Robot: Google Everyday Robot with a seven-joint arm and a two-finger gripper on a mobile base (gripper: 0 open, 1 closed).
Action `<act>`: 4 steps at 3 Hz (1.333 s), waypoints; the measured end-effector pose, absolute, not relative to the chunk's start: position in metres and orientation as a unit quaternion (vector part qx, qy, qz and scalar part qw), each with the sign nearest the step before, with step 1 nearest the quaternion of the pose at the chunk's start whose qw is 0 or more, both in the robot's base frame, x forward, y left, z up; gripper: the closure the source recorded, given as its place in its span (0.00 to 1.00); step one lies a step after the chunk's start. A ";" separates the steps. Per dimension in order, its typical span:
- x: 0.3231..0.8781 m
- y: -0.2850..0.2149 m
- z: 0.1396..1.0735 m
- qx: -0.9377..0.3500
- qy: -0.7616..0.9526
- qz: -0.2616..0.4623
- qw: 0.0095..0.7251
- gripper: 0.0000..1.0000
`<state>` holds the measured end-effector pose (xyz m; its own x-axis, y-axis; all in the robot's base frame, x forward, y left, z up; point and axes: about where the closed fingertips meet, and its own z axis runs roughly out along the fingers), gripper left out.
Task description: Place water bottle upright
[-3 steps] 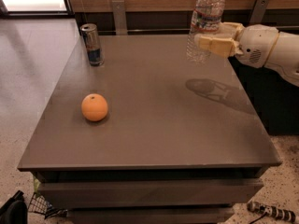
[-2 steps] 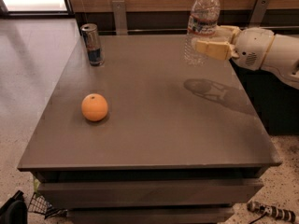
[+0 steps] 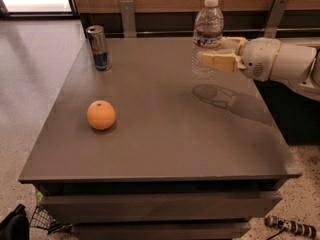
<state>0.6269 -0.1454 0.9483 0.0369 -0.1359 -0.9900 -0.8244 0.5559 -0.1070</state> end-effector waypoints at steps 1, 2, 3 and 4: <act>0.628 -0.136 0.930 -0.376 0.642 0.293 0.600 1.00; 0.630 -0.130 0.915 -0.371 0.646 0.305 0.593 1.00; 0.625 -0.125 0.887 -0.361 0.646 0.312 0.596 1.00; 0.623 -0.124 0.882 -0.362 0.649 0.308 0.595 1.00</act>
Offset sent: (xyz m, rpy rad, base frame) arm 0.0045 0.0174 -0.0528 0.0344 0.0920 0.0228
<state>0.6230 -0.1244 0.8822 -0.0306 -0.1034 -0.9942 -0.8353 0.5489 -0.0314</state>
